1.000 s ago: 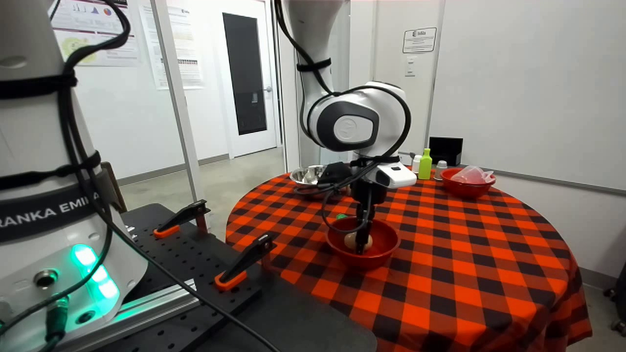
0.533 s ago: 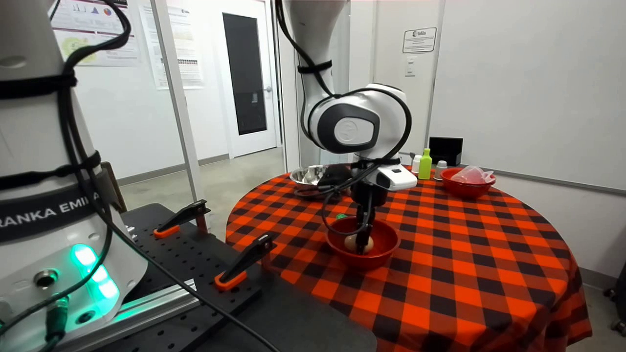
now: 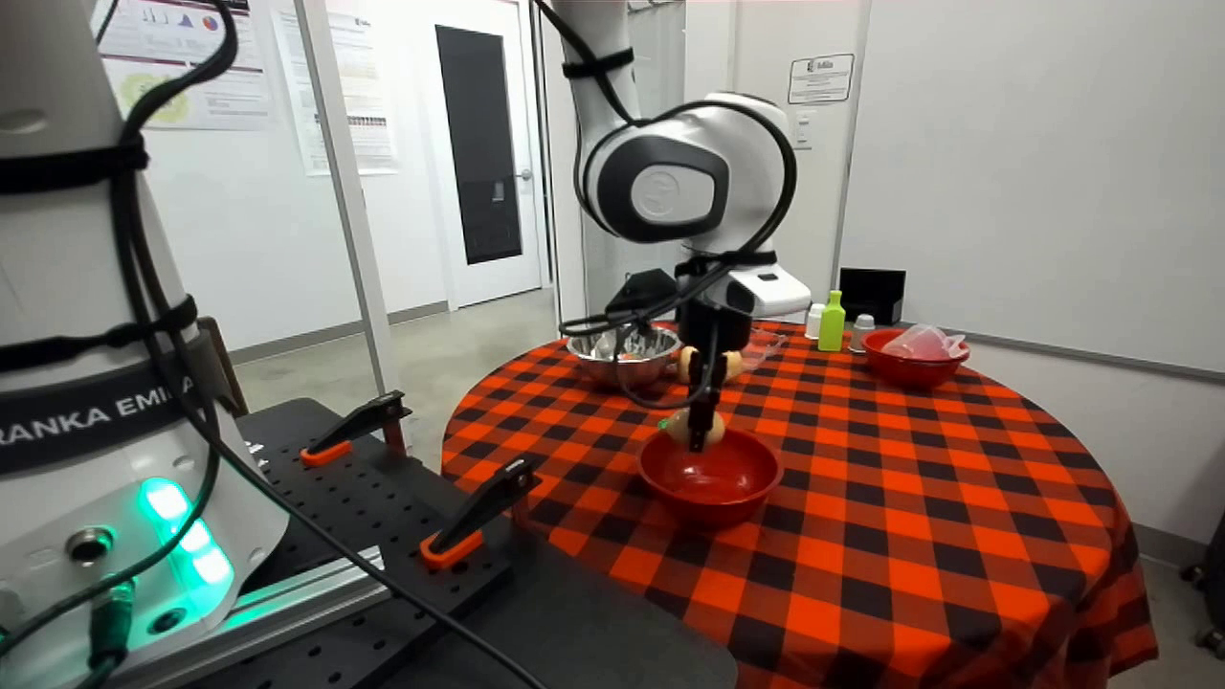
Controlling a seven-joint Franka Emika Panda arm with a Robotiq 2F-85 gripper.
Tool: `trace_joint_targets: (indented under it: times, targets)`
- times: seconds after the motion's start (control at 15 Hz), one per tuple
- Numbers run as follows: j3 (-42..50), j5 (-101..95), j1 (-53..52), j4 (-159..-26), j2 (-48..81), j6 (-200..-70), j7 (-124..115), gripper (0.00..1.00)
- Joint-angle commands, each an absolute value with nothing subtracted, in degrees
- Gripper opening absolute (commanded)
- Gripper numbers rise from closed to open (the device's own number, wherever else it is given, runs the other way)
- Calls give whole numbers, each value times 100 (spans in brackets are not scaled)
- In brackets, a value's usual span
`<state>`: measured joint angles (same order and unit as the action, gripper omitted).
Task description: Move the egg from the bowl to the table
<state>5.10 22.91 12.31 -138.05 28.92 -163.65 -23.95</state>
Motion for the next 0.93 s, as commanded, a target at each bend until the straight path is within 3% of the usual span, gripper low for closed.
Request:
trace_joint_targets:
  times: [0.0,0.33,0.87]
  targets:
    - [232,2511,1180,-14858,1442,-16196,-1944,23]
    - [57,1870,381,-15534,116,-15549,-1924,23]
    - [-516,210,-396,-15418,-134,-15104,-2152,23]
